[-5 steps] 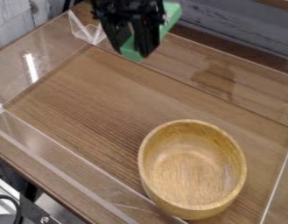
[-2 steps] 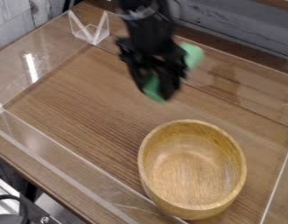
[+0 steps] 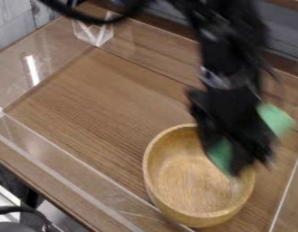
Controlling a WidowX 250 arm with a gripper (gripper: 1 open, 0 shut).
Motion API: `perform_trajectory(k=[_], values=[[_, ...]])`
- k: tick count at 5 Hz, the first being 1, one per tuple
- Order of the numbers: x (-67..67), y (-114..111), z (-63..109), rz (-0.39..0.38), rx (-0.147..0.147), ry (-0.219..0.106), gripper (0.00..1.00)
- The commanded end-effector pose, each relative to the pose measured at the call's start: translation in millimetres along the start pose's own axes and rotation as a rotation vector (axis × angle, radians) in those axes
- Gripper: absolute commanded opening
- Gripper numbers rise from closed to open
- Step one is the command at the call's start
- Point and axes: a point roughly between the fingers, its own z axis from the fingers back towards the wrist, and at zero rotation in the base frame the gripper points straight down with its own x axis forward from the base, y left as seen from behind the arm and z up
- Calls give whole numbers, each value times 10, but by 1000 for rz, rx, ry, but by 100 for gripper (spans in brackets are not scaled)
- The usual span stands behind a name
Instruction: Remove the green block from inside the brown bowl and put it on the table
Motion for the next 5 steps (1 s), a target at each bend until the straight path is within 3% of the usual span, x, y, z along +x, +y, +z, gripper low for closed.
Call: perform_trajectory(k=[1,2,4,5], values=[[114,-201,-14,-12,9,-47,0],[151,-150,92,57,25,-62,0],[181,13,275,119,26,-87,0],[223,227,661,218,61,-136,0]])
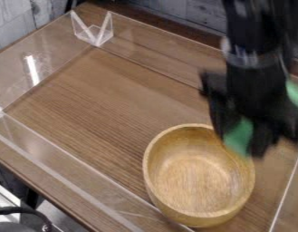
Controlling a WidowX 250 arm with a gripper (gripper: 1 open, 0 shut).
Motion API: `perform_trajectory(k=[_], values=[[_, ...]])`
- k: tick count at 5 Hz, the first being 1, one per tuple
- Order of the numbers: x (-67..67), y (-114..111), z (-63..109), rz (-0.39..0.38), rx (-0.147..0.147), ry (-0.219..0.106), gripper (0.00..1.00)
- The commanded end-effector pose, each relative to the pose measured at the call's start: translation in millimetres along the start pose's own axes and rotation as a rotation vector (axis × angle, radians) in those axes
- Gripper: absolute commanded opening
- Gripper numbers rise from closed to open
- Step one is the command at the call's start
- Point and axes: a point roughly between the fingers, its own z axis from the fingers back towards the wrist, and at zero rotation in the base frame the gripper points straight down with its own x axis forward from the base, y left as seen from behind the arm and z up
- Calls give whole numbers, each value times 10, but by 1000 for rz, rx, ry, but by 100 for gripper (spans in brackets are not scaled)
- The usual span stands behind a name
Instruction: Remove the green block from inside the brown bowl and put it on the table
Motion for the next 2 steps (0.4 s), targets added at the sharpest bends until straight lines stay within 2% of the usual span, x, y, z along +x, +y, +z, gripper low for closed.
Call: perform_trajectory(k=[1,2], values=[[268,412,665,119,50,-120,0],[377,863,1050,198,93,-174,0]])
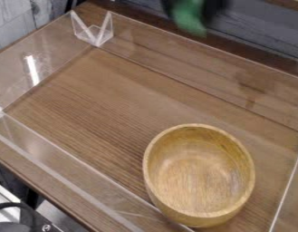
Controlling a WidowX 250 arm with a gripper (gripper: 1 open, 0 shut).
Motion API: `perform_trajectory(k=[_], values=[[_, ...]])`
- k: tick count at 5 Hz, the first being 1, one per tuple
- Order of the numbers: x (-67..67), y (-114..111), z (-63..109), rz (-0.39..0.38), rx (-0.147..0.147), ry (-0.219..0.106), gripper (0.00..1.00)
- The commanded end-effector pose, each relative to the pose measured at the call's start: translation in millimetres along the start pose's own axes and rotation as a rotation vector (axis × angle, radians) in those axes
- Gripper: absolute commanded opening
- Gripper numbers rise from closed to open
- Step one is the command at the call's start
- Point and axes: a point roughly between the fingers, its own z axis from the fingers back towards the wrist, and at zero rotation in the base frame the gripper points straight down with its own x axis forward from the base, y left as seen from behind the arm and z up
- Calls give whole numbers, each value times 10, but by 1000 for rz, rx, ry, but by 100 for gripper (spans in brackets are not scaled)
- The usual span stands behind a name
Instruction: Remove the green block from inside the brown bowl and put it on the table
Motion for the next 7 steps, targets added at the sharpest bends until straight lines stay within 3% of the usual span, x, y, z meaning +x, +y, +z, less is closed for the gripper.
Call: perform_trajectory(k=[1,7], values=[[208,151,180,0,3,-89,0],[629,702,67,22,-1,-220,0]])
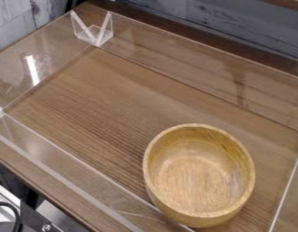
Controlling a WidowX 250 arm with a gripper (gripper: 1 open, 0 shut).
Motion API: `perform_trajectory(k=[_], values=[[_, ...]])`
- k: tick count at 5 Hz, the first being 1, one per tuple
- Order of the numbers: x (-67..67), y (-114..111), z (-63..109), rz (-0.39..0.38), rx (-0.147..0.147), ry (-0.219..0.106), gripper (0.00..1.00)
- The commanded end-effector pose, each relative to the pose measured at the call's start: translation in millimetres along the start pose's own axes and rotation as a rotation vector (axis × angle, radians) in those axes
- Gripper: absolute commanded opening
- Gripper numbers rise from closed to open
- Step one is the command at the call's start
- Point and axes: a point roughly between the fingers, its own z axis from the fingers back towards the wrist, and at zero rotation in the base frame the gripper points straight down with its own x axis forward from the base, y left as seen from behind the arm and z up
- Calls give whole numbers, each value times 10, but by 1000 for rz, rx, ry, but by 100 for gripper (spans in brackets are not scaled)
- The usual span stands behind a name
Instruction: Remove the green block from inside the brown bowl and put it on the table
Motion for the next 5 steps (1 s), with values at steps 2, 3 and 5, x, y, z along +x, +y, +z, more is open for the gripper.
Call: perform_trajectory(k=[2,3,5], values=[[241,99,77,-12,6,-103,0],[294,141,22,-11,1,-118,0],[378,215,-106,-10,-10,-148,0]])
